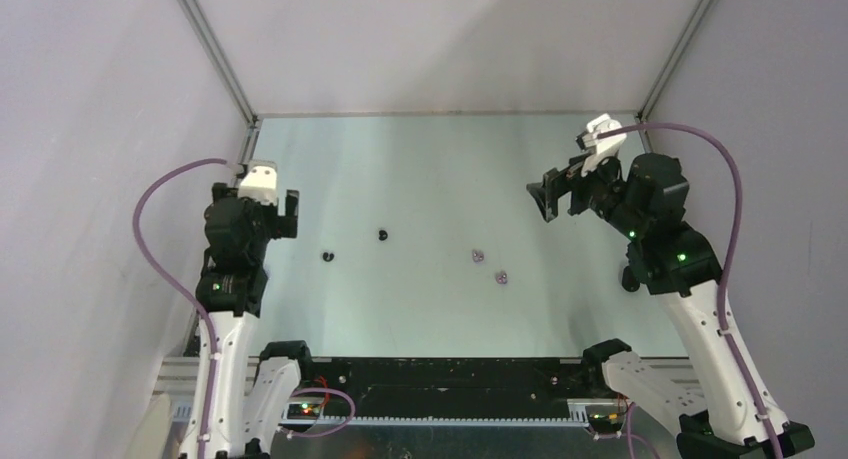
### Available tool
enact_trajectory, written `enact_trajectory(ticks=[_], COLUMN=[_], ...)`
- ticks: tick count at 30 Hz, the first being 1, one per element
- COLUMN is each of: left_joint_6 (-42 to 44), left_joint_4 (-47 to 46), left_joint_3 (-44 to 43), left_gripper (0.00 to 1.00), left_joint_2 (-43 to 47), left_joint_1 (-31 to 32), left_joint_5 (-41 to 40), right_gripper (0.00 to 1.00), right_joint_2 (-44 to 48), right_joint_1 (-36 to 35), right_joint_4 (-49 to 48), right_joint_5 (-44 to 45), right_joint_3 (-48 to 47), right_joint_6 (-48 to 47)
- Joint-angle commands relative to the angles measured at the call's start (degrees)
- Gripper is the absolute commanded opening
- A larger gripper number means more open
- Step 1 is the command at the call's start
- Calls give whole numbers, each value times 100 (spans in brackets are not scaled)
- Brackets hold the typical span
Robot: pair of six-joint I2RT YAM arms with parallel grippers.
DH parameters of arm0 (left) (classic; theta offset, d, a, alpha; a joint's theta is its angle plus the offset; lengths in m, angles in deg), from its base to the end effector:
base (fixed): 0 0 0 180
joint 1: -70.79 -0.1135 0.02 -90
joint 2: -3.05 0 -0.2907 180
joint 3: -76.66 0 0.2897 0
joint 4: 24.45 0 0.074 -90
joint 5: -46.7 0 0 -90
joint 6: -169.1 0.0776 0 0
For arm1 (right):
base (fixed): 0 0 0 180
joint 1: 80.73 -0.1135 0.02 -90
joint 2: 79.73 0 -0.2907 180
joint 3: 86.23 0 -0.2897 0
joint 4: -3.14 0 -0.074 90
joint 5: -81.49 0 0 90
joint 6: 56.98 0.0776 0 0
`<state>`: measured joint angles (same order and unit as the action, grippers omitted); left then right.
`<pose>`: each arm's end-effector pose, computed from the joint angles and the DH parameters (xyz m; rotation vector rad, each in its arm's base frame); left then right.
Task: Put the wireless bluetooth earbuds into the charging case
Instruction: Pick up the charging case at the center of the board.
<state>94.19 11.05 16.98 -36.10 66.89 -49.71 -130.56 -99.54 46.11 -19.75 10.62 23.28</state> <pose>0.2108 0.0231 0.3596 0.1008 1.8407 0.3350 0.2116 0.0881 0.4660 -0.5719 1.6664 0.2874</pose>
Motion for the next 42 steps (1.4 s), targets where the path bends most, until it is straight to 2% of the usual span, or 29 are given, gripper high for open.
enact_trajectory(ticks=[1, 12, 17, 19, 25, 32, 37, 42], left_joint_6=[605, 835, 876, 960, 819, 743, 859, 901], left_joint_4=[-51, 677, 968, 1055, 791, 706, 531, 535], left_joint_3=[129, -325, -605, -588, -239, -183, 42, 26], left_gripper=[99, 99, 99, 99, 99, 99, 99, 99], left_joint_2=[-279, -1584, -1747, -1746, -1905, -2168, -2305, -2692], left_joint_1=[-38, -29, -29, -27, -32, -25, -24, -37], left_joint_5=[789, 680, 574, 841, 1097, 880, 675, 79], right_gripper=[100, 97, 96, 96, 95, 95, 95, 95], right_joint_2=[-162, -1092, -1267, -1280, -1202, -1217, -1237, -1245], right_joint_1=[-87, -823, -881, -884, -889, -1017, -1014, -1010], right_joint_4=[-51, -451, -462, -476, -548, -615, -645, -646], right_joint_5=[-607, -228, -314, -347, -299, -102, -41, -18], right_joint_3=[409, 874, 928, 932, 991, 1031, 1051, 1054], right_joint_6=[-202, -356, -305, -267, -301, -405, -402, -398])
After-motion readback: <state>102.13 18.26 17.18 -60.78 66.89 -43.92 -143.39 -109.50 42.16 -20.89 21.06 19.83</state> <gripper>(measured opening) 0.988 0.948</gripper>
